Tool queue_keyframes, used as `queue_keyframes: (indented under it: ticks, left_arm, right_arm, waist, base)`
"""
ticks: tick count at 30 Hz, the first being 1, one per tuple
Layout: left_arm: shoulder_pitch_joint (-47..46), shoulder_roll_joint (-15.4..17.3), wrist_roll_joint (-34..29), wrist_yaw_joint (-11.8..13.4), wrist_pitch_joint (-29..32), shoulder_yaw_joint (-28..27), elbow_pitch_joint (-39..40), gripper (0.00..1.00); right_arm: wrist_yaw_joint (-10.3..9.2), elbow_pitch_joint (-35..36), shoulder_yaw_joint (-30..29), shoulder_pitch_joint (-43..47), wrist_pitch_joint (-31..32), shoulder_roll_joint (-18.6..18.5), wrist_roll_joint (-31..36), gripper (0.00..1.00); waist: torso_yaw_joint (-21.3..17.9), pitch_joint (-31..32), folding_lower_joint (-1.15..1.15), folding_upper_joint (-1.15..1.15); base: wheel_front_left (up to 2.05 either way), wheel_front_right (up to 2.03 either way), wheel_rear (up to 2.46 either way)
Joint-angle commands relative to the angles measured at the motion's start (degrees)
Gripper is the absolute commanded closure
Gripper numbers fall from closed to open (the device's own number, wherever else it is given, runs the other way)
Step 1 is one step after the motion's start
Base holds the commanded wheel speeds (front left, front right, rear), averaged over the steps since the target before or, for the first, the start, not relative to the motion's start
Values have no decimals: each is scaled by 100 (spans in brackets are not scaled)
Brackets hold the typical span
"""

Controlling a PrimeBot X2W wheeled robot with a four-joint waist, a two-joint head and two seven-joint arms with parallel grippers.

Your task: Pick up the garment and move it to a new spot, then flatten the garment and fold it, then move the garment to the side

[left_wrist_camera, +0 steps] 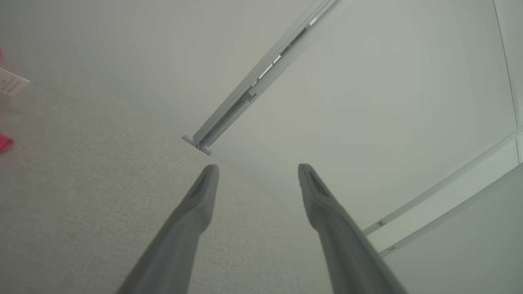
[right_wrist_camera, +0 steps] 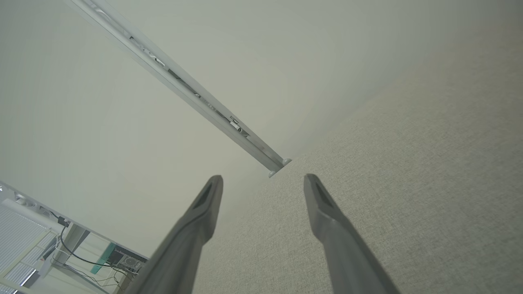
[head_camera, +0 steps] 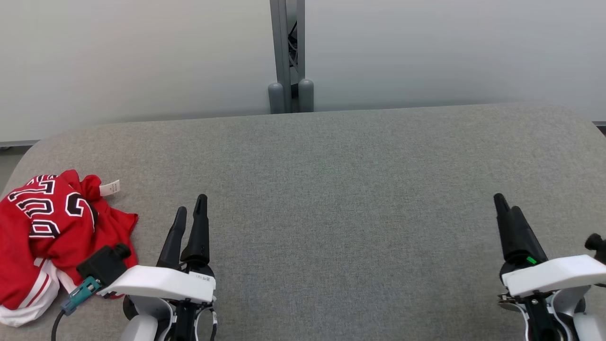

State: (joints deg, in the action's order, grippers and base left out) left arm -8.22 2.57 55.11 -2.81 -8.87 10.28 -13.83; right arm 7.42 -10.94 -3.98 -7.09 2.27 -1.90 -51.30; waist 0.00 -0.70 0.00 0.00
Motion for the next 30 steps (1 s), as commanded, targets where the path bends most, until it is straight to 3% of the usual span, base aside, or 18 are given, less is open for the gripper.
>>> queue_keyframes:
  ticks: [1,10,14,30]
  left_arm:
    - [-34,19,-259,78,-43,6,127,0]
    - [82,23,-1181,351,-132,41,326,0]
    - [141,24,-1320,441,-167,21,395,0]
    - [244,30,-2353,531,-302,11,388,0]
  right_arm:
    - [8,153,119,-86,-99,-66,282,0]
    - [8,270,516,-58,-347,-79,1160,0]
    - [8,239,548,-16,-453,-76,1388,0]
    - [9,205,987,-63,-828,-85,2279,0]
  waist:
    - [1,0,0,0]
    - [-19,-2,0,0]
    - [-16,0,0,0]
    - [-2,26,0,0]
  base:
    - [0,0,0]
    - [0,0,0]
    - [0,0,0]
    - [0,0,0]
